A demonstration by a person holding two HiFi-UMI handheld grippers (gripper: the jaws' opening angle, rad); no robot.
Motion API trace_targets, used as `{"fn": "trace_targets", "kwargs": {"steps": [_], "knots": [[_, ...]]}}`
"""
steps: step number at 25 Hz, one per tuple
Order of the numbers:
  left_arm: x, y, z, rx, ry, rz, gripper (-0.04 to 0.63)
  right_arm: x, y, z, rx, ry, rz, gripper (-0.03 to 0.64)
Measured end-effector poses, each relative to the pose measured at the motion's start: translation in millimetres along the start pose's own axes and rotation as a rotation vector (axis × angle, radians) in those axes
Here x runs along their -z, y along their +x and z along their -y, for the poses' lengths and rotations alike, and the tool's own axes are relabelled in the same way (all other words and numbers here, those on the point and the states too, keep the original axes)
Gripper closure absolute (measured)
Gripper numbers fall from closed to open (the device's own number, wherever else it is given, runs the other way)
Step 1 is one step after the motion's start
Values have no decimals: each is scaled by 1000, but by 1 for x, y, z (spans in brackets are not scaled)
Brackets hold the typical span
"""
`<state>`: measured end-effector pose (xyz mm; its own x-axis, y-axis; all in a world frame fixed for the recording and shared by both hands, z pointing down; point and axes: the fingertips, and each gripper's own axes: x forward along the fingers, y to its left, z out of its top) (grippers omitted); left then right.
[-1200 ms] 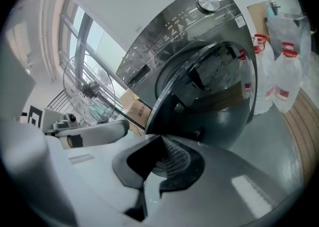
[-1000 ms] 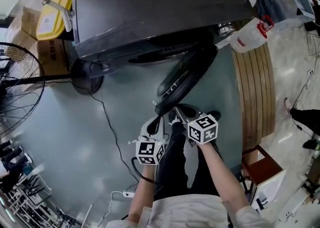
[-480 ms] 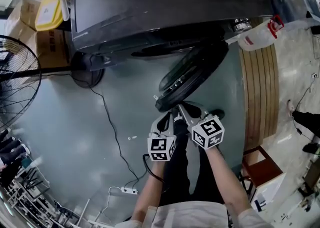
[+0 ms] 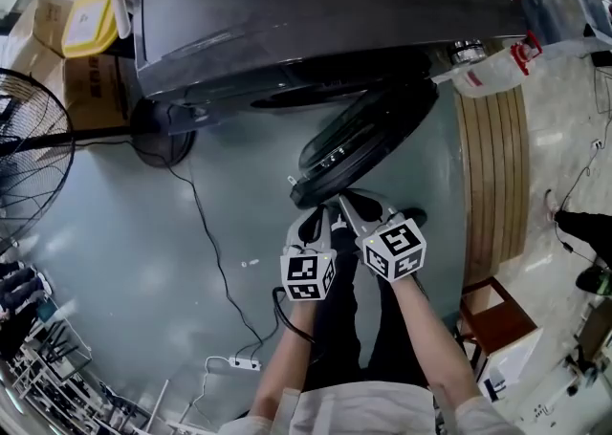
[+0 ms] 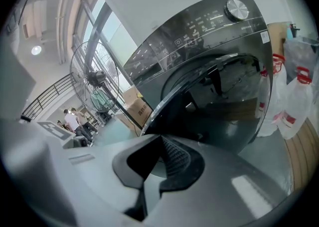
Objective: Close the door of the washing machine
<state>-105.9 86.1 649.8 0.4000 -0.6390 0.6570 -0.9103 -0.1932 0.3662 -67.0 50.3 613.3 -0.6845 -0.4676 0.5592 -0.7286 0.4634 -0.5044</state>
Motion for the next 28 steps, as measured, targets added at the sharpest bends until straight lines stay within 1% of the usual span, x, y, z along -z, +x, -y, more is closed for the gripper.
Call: {"fn": "trace_targets", "kwargs": {"steps": [3, 5, 12, 17, 21, 23, 26, 28], "knots": [[-6, 5, -5, 9, -33, 9, 592, -4, 4, 4, 17, -9, 4, 618], [-9, 8, -11, 5, -36, 15, 592, -7, 5, 7, 32, -7, 11, 618], [-28, 20, -30, -46, -39, 47, 592, -5, 1, 28, 84, 15, 6, 618], [-38, 30, -40, -87, -55, 61, 592, -15, -2, 47, 124, 35, 30, 618], [-47, 38, -43, -108, -75, 75, 592, -23, 2, 50, 100, 17, 19, 618], [-53, 42, -44, -107, -72, 78, 592, -27, 5, 50, 89, 9, 25, 618], [-60, 50, -43, -110, -61, 81, 592, -37, 6, 59, 100, 34, 37, 618], [-65, 53, -45, -124, -71, 89, 592, -44, 5, 67, 112, 37, 41, 618]]}}
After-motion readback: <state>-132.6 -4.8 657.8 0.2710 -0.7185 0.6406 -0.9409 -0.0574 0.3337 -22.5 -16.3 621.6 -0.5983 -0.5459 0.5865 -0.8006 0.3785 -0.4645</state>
